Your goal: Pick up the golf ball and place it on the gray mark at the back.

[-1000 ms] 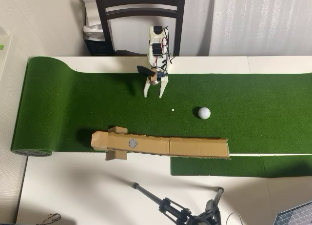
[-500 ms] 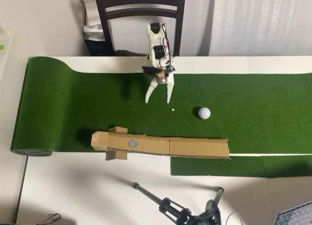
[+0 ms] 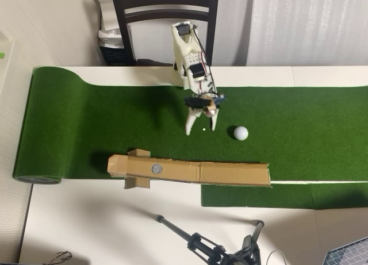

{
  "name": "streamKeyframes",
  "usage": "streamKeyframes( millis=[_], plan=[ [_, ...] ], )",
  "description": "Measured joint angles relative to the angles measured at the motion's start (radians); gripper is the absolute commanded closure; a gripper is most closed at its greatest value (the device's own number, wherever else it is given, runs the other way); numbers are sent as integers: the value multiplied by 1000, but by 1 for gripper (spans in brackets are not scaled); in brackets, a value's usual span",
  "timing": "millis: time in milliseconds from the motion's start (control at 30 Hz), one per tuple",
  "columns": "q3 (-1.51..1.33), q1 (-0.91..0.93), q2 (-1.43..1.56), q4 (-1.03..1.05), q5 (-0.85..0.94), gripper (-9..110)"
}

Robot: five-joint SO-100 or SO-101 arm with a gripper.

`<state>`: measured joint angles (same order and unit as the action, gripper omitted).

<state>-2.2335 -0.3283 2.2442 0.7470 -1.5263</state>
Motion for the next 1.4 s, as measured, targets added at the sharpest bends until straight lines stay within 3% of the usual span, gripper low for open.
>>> streamKeyframes(
  millis=[367, 733, 1400],
  plan=[
    [344, -156, -227, 256, 6, 57],
    [419, -302, -348, 267, 6, 57],
    [704, -411, -609, 351, -20, 57]
  ],
)
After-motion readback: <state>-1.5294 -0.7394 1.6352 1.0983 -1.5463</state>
